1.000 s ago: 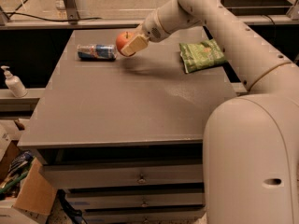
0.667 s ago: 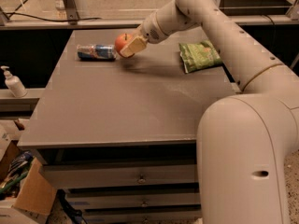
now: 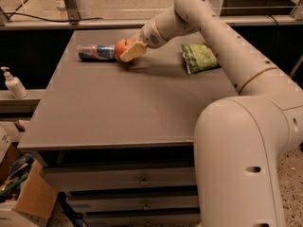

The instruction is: Move apple near redbull can

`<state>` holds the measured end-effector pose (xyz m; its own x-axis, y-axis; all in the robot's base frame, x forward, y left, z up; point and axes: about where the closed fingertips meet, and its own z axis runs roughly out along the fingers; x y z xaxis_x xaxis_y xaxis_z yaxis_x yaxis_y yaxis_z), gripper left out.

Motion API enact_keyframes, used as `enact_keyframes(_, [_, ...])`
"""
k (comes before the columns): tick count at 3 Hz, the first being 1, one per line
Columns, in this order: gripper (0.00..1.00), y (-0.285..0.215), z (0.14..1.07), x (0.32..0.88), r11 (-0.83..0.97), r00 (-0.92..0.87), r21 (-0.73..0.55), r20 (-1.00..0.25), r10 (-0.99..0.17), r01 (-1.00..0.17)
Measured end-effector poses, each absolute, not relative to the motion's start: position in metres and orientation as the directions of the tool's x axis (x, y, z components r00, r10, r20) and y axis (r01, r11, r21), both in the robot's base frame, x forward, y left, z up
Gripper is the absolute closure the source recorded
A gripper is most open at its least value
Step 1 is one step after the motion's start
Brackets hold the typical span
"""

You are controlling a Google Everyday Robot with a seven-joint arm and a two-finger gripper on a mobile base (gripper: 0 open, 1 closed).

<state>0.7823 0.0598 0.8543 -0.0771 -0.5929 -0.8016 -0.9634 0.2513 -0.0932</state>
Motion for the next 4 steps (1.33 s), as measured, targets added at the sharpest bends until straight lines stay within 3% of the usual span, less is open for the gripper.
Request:
enact_keyframes(1, [0.82,0.061,0.848,0.782,0.247,-0.090,-0.074,-0.801,-0.591,-0.966])
enact_keyframes(4, [0.13,0.050,0.846,0.775,0.262,-0.103,-0.065,-0.807,-0.581,-0.963])
